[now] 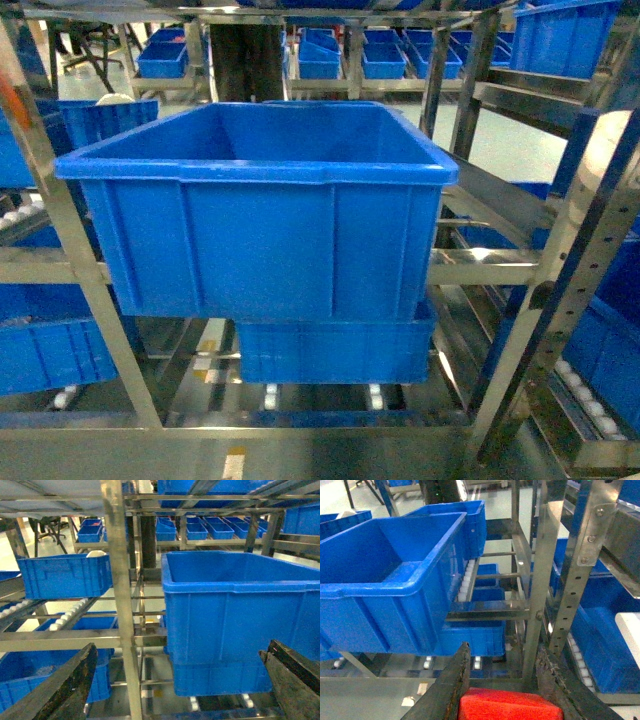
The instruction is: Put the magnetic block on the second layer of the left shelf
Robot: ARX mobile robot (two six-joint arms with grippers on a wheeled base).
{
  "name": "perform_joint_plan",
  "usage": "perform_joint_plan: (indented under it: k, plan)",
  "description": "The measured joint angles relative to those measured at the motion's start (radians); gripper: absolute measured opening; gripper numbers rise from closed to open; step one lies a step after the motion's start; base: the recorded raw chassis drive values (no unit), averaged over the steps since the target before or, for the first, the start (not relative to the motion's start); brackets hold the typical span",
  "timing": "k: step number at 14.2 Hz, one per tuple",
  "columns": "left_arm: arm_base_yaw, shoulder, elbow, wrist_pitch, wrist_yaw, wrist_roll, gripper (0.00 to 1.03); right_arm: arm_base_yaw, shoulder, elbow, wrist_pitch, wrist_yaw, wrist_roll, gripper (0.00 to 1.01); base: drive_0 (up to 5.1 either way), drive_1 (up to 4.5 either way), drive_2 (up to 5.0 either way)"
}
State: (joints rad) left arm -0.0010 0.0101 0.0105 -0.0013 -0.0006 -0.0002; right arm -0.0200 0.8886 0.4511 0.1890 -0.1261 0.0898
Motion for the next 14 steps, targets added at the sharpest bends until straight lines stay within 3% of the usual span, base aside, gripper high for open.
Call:
perform_joint_plan:
  k: [8,14]
  plan:
    - [0.000,0.000,0.000,0.000,-0.004,0.000,0.98,0.006,-0.001,0.000,0.004,-0.005,0.000,0.33,-5.0,2.48,2.5]
    - [0.000,0.000,0.000,-0.002,0.000,0.000,0.98,0.005,-0.002,-0.002,0.002,-0.001,0.000,0.33,0.2,4.47,-4.2]
